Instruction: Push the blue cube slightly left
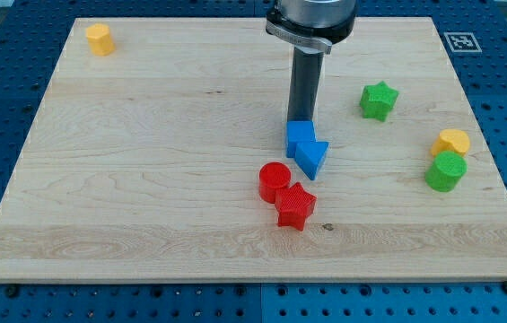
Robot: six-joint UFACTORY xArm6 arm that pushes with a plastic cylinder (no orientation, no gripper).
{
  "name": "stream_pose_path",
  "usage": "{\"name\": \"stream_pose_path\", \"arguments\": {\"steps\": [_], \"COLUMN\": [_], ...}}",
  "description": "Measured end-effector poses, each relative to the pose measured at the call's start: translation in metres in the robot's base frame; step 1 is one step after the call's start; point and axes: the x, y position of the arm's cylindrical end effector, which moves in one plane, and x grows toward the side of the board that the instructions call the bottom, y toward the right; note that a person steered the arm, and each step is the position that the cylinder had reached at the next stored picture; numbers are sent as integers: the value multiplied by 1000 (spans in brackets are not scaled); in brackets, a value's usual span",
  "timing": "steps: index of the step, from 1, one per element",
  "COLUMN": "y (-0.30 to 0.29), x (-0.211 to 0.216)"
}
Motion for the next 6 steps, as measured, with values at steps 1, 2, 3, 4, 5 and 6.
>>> {"name": "stream_pose_path", "arguments": {"steps": [1, 2, 3, 4, 5, 6], "y": [41, 51, 53, 27, -2, -37], "x": [1, 1, 18, 31, 34, 34]}}
